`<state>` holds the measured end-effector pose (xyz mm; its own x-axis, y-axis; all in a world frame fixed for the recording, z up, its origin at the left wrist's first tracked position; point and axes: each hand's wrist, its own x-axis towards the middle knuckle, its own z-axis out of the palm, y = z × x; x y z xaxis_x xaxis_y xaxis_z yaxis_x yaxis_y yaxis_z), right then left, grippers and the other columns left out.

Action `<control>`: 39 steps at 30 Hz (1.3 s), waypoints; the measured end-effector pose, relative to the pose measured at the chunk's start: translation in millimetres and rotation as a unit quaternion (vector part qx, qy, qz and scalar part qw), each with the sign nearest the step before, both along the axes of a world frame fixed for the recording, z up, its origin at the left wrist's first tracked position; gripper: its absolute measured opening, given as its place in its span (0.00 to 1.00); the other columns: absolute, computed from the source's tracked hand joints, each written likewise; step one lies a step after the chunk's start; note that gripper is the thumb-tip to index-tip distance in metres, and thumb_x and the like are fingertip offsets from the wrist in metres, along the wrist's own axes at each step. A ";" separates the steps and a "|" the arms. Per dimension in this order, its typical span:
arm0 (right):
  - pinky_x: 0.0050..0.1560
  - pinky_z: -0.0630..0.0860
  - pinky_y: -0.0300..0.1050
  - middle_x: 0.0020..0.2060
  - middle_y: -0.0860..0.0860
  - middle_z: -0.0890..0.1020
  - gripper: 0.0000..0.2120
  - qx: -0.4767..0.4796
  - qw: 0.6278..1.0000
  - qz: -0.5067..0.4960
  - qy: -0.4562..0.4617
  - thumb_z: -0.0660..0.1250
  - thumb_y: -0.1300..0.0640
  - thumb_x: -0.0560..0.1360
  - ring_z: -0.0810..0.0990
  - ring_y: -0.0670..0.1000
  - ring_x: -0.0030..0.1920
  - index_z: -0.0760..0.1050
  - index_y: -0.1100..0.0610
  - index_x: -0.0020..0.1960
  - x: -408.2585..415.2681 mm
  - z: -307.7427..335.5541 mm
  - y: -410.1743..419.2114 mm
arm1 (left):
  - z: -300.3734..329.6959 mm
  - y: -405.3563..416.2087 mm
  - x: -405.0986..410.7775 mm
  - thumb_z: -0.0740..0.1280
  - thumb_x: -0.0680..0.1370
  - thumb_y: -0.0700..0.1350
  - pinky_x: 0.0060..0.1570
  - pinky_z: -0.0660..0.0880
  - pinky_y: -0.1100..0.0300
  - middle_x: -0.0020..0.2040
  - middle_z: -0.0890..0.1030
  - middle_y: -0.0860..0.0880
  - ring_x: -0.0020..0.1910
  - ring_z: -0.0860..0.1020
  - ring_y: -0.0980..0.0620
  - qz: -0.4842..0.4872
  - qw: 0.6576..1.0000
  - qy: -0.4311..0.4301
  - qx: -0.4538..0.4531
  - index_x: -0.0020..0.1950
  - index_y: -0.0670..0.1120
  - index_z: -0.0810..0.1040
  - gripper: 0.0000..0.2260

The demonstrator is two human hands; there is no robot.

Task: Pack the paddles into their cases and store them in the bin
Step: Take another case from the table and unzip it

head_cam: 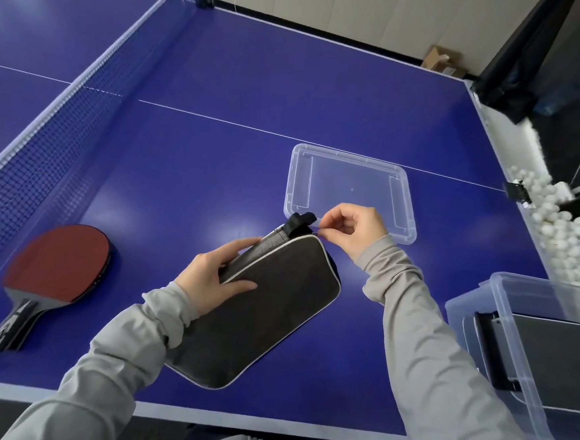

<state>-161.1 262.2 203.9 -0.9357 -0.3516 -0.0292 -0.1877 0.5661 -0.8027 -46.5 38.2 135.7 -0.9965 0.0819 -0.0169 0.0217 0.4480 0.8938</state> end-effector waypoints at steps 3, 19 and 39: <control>0.42 0.76 0.28 0.35 0.50 0.80 0.07 0.002 1.000 -0.011 0.003 0.72 0.67 0.68 0.78 0.47 0.36 0.77 0.57 0.39 -2.3 -3.7 8.9 | 3.2 -4.7 -1.0 0.75 0.69 0.41 0.52 0.73 0.72 0.48 0.83 0.56 0.47 0.80 0.62 0.017 0.999 -0.002 0.040 0.60 0.66 0.68 0.29; 0.46 0.77 0.46 0.30 0.47 0.79 0.05 -0.010 0.997 -0.078 -0.022 0.70 0.68 0.70 0.77 0.44 0.30 0.79 0.59 0.40 1.1 -23.2 42.1 | 6.3 -29.9 -14.1 0.77 0.63 0.42 0.37 0.78 0.65 0.42 0.86 0.50 0.40 0.84 0.55 0.146 0.951 -0.052 0.268 0.55 0.64 0.78 0.25; 0.35 0.70 0.26 0.33 0.58 0.81 0.02 0.037 0.984 -0.120 0.124 0.70 0.70 0.67 0.75 0.50 0.31 0.79 0.66 0.37 49.4 -64.2 40.1 | 2.9 5.6 -44.8 0.73 0.71 0.41 0.37 0.77 0.64 0.40 0.82 0.51 0.34 0.81 0.58 0.362 0.871 -0.056 0.328 0.64 0.49 0.73 0.22</control>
<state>-111.7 302.3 139.7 -0.9730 -0.1252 0.1938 -0.2268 0.6737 -0.7034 -91.3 43.8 138.6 -0.7858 -0.5388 -0.3038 -0.1578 -0.3002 0.9407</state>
